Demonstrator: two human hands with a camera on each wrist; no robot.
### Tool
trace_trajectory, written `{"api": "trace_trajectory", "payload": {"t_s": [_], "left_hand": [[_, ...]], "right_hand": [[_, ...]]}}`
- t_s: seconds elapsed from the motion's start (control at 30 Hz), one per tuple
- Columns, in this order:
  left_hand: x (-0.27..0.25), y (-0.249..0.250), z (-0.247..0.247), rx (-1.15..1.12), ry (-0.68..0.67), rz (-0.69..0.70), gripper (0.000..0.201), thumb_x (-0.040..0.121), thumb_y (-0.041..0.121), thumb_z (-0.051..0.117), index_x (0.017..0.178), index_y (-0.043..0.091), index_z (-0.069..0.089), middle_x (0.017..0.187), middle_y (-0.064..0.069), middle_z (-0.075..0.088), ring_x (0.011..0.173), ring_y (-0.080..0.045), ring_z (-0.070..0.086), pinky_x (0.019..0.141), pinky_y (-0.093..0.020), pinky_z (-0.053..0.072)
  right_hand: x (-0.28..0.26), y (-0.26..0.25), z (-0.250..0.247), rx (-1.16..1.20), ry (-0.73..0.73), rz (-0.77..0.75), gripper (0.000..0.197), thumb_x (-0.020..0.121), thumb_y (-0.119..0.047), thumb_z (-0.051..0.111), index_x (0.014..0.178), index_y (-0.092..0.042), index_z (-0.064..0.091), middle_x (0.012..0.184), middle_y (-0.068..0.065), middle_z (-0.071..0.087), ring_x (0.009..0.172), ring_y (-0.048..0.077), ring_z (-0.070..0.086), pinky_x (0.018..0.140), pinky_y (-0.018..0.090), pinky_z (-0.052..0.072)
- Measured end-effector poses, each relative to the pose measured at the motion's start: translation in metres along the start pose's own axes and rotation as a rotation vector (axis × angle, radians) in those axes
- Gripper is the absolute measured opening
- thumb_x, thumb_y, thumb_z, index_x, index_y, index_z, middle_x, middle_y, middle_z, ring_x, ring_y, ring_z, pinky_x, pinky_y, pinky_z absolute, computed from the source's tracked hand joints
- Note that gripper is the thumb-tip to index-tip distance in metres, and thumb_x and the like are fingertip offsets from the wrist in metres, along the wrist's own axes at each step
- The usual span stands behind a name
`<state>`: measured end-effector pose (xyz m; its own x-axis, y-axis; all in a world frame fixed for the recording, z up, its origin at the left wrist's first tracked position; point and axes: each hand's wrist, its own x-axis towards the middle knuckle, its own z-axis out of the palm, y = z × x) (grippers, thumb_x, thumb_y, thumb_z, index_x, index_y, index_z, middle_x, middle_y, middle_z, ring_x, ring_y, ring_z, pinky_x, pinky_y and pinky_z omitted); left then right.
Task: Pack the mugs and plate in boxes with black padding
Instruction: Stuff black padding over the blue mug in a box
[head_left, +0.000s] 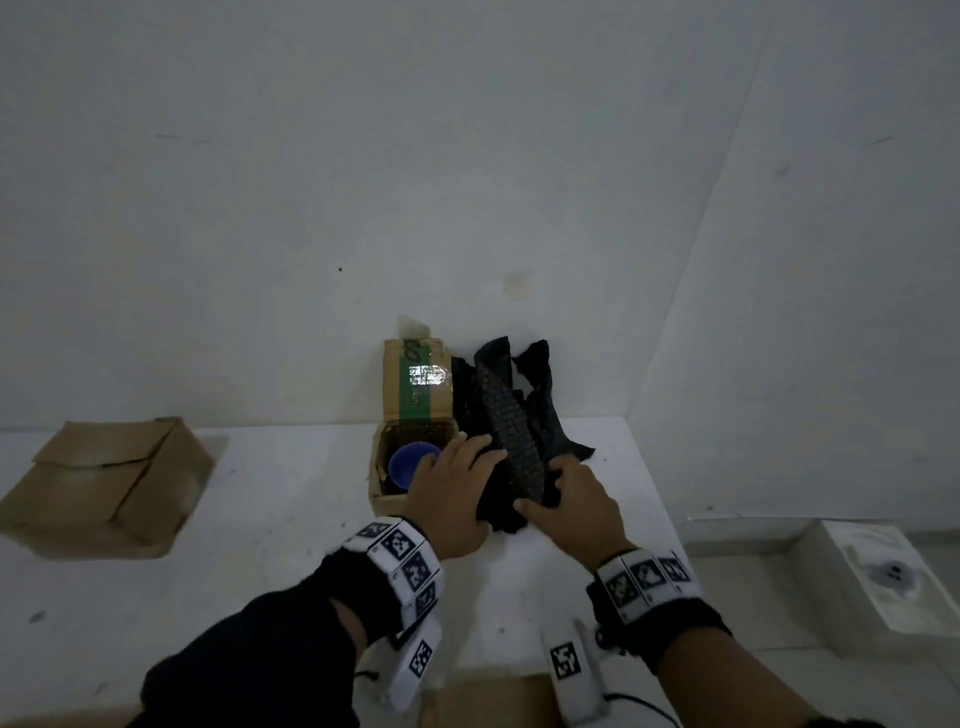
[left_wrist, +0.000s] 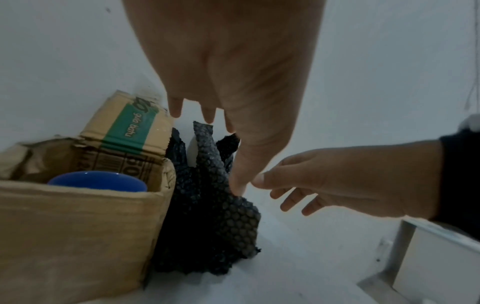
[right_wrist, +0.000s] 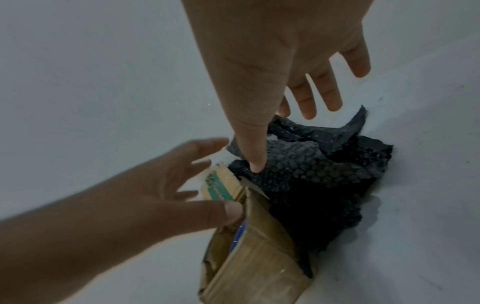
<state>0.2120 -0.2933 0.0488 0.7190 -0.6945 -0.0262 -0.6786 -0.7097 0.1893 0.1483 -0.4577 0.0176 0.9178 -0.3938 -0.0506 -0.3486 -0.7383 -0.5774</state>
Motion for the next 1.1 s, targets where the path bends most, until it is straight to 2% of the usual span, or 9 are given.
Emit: {"api": "trace_trajectory", "payload": {"t_s": [0.17, 0.27, 0.43, 0.6, 0.7, 0.77, 0.83, 0.97, 1.1], "left_hand": [[0.054, -0.002, 0.002, 0.168, -0.132, 0.054, 0.083, 0.081, 0.026, 0.062, 0.147, 0.024, 0.012, 0.157, 0.003, 0.001, 0.145, -0.023, -0.004, 0.115, -0.049, 0.011], [0.074, -0.006, 0.01, 0.185, -0.159, 0.049, 0.084, 0.08, 0.025, 0.063, 0.147, 0.026, 0.012, 0.158, 0.003, -0.001, 0.145, -0.024, -0.007, 0.115, -0.051, 0.009], [0.093, -0.021, 0.01, 0.233, -0.099, 0.064, 0.08, 0.078, 0.023, 0.061, 0.145, 0.032, 0.018, 0.158, 0.004, 0.001, 0.145, -0.025, -0.007, 0.113, -0.052, 0.009], [0.095, -0.041, -0.002, 0.168, 0.059, 0.126, 0.057, 0.068, 0.026, 0.067, 0.122, 0.027, 0.05, 0.141, -0.001, 0.046, 0.134, -0.034, 0.038, 0.1, -0.058, 0.035], [0.089, -0.047, -0.012, 0.019, 0.203, 0.126, 0.053, 0.069, 0.025, 0.061, 0.12, 0.02, 0.052, 0.133, -0.003, 0.054, 0.126, -0.034, 0.046, 0.098, -0.052, 0.039], [0.084, -0.05, -0.022, -0.133, 0.252, 0.114, 0.055, 0.07, 0.036, 0.058, 0.122, 0.019, 0.05, 0.125, -0.003, 0.057, 0.121, -0.029, 0.049, 0.098, -0.05, 0.038], [0.078, -0.053, -0.031, -0.265, 0.279, 0.134, 0.061, 0.065, 0.044, 0.062, 0.12, 0.024, 0.044, 0.115, 0.002, 0.058, 0.11, -0.022, 0.053, 0.093, -0.049, 0.041], [0.062, -0.058, -0.046, -0.399, 0.374, 0.195, 0.071, 0.066, 0.02, 0.075, 0.128, 0.019, 0.04, 0.115, -0.001, 0.06, 0.103, -0.017, 0.056, 0.086, -0.033, 0.044], [0.045, -0.068, -0.067, -0.489, 0.469, 0.168, 0.064, 0.073, -0.002, 0.054, 0.124, 0.033, 0.035, 0.108, 0.005, 0.056, 0.082, -0.014, 0.059, 0.064, -0.025, 0.043]], "right_hand": [[0.051, 0.01, 0.033, -0.3, -0.054, 0.128, 0.084, 0.069, -0.072, 0.06, 0.128, -0.016, 0.039, 0.128, 0.007, 0.045, 0.116, 0.026, 0.047, 0.093, 0.037, 0.041], [0.071, 0.015, 0.044, -0.321, -0.115, 0.087, 0.061, 0.078, -0.061, 0.058, 0.124, -0.023, 0.046, 0.127, 0.006, 0.044, 0.116, 0.026, 0.046, 0.093, 0.038, 0.042], [0.091, 0.011, 0.045, 0.029, -0.062, -0.127, 0.021, 0.086, -0.023, 0.052, 0.104, -0.018, 0.062, 0.105, 0.008, 0.057, 0.098, 0.026, 0.055, 0.083, 0.037, 0.048], [0.096, -0.015, 0.014, 0.433, -0.103, -0.218, 0.015, 0.088, -0.004, 0.047, 0.087, -0.013, 0.06, 0.087, 0.005, 0.054, 0.08, 0.017, 0.049, 0.075, 0.026, 0.036], [0.093, -0.035, -0.007, 0.634, -0.129, -0.229, 0.017, 0.084, -0.013, 0.042, 0.074, -0.021, 0.053, 0.078, 0.001, 0.053, 0.073, 0.011, 0.05, 0.07, 0.021, 0.038], [0.088, -0.049, -0.022, 0.754, -0.147, -0.219, 0.02, 0.086, -0.009, 0.039, 0.071, -0.015, 0.051, 0.073, 0.001, 0.051, 0.066, 0.003, 0.048, 0.064, 0.014, 0.038], [0.085, -0.062, -0.036, 0.822, -0.16, -0.21, 0.024, 0.09, 0.0, 0.036, 0.07, -0.008, 0.047, 0.073, 0.004, 0.048, 0.066, 0.006, 0.046, 0.064, 0.019, 0.037], [0.079, -0.089, -0.058, 0.825, -0.084, -0.22, 0.025, 0.09, 0.003, 0.035, 0.082, -0.015, 0.051, 0.085, 0.004, 0.052, 0.082, 0.016, 0.05, 0.071, 0.026, 0.039], [0.07, -0.113, -0.069, 0.883, 0.016, -0.323, 0.043, 0.089, 0.012, 0.036, 0.09, -0.027, 0.056, 0.097, 0.006, 0.061, 0.089, 0.017, 0.059, 0.074, 0.024, 0.047]]}}
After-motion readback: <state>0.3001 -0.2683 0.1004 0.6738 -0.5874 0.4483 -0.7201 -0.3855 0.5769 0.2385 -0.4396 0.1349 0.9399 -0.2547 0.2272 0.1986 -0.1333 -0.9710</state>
